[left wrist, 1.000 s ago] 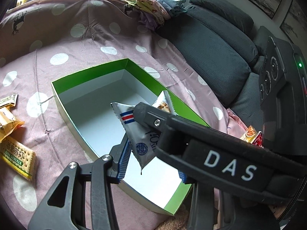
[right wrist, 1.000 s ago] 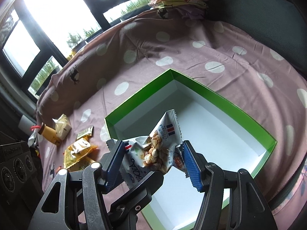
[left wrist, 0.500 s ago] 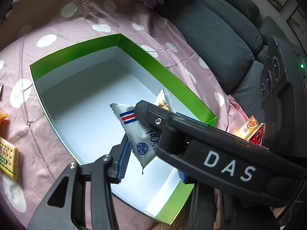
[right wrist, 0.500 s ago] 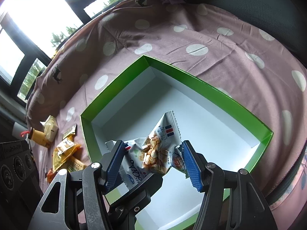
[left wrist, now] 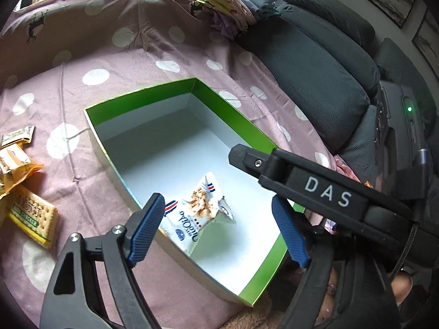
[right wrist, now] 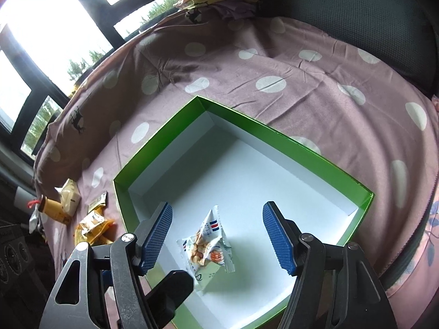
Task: Organize snacks
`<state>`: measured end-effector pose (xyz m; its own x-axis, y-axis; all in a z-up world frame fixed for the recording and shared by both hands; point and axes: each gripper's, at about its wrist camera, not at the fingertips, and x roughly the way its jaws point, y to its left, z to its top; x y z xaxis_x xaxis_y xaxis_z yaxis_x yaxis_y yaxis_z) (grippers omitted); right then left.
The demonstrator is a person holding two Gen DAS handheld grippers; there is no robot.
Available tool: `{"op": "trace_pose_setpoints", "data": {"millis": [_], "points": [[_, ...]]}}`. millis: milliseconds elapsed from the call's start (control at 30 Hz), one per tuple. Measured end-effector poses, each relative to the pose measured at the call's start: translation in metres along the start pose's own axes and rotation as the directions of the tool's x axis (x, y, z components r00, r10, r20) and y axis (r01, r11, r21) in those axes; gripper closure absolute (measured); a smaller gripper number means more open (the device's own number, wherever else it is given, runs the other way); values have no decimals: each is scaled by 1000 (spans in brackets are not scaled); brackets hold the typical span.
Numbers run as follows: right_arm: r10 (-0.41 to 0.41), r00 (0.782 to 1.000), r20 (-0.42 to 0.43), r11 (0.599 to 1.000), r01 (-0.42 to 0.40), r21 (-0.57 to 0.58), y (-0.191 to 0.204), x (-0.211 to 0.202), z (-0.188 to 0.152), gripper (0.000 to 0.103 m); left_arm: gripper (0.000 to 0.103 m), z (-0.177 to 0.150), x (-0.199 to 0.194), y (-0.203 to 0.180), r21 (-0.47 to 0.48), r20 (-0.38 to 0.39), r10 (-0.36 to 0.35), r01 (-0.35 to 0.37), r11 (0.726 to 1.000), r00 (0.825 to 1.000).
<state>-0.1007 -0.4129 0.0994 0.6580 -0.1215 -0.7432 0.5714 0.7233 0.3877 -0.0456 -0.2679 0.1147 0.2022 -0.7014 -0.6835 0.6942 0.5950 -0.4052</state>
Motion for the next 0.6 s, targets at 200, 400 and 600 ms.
{"op": "trace_pose_setpoints", "data": {"millis": [200, 400, 600], "points": [[25, 999, 44, 998, -22, -59, 26, -10, -3, 24, 13, -8, -49, 34, -70, 112, 121, -114, 991, 986], [67, 996, 65, 989, -57, -137, 55, -14, -11, 20, 13, -23, -89, 81, -124, 137, 416, -401, 908, 899], [60, 997, 56, 980, -48, -193, 81, -9, -20, 20, 13, -55, -123, 153, -221, 70, 610, -584, 781, 789]]}}
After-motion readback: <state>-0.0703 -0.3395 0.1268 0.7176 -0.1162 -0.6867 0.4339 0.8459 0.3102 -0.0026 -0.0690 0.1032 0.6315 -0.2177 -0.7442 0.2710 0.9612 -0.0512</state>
